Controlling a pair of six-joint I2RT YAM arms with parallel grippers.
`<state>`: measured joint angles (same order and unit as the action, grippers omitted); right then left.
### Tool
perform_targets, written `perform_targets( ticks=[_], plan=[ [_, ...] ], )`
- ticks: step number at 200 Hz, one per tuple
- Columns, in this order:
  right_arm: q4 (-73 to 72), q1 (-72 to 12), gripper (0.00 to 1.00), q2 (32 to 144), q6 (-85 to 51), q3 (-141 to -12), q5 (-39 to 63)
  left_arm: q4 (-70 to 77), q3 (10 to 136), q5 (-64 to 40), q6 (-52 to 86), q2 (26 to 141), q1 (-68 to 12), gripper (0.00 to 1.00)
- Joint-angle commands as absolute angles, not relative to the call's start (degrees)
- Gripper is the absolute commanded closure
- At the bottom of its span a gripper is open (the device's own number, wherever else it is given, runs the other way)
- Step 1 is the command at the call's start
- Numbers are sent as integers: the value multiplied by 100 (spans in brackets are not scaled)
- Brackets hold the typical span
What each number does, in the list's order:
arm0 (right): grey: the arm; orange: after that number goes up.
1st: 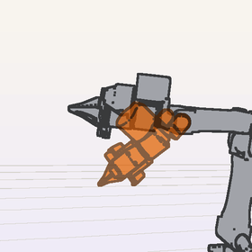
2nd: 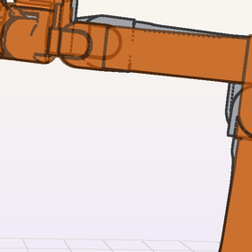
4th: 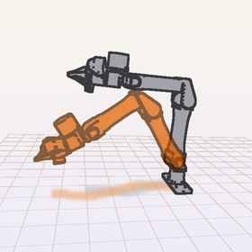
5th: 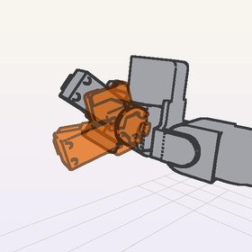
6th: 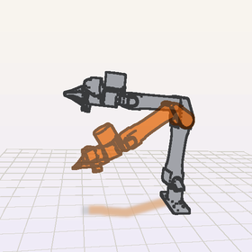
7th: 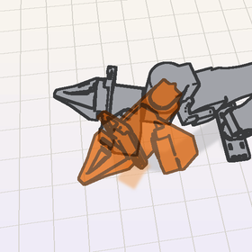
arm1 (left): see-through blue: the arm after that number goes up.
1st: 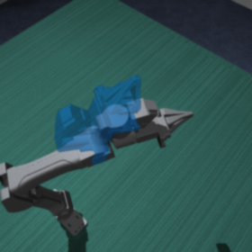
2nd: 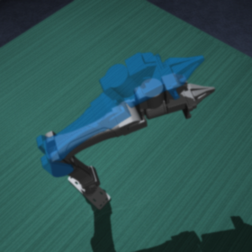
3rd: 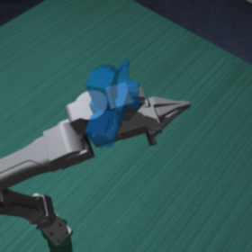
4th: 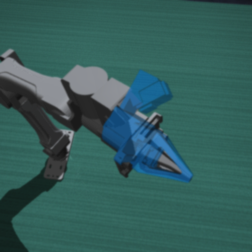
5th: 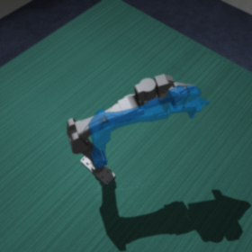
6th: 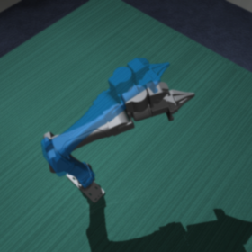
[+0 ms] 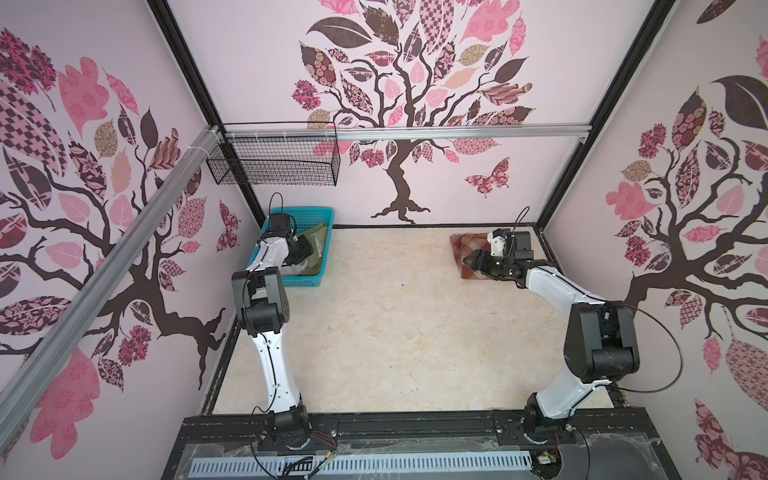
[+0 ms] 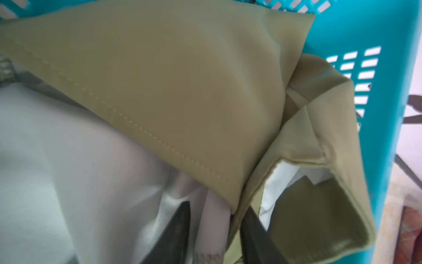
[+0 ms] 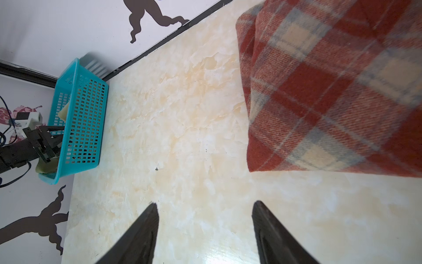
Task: Fold and stack skirts
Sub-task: Pick up the skirt from the basket.
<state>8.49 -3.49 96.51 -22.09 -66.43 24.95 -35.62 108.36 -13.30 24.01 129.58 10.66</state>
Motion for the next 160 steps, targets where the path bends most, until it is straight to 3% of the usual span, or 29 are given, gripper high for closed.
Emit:
perform_targets(
  ticks=[1, 14, 98, 160],
  plan=[
    [966, -391, 32, 9855, -2197, -6889, 2522, -3552, 11074, -1489, 2494, 13113, 1057, 83],
    [977, -391, 32, 9853, -2197, -6907, 2523, -3536, 11079, -1486, 2508, 13052, 1061, 100],
    [1028, -408, 33, 9279, -2232, -6821, 2505, -3295, 10359, -1498, 2607, 10663, 1048, 100],
    [1124, -422, 33, 8609, -2255, -6680, 2583, -3827, 10494, -1861, 2257, 8887, 1053, 100]
  ],
)
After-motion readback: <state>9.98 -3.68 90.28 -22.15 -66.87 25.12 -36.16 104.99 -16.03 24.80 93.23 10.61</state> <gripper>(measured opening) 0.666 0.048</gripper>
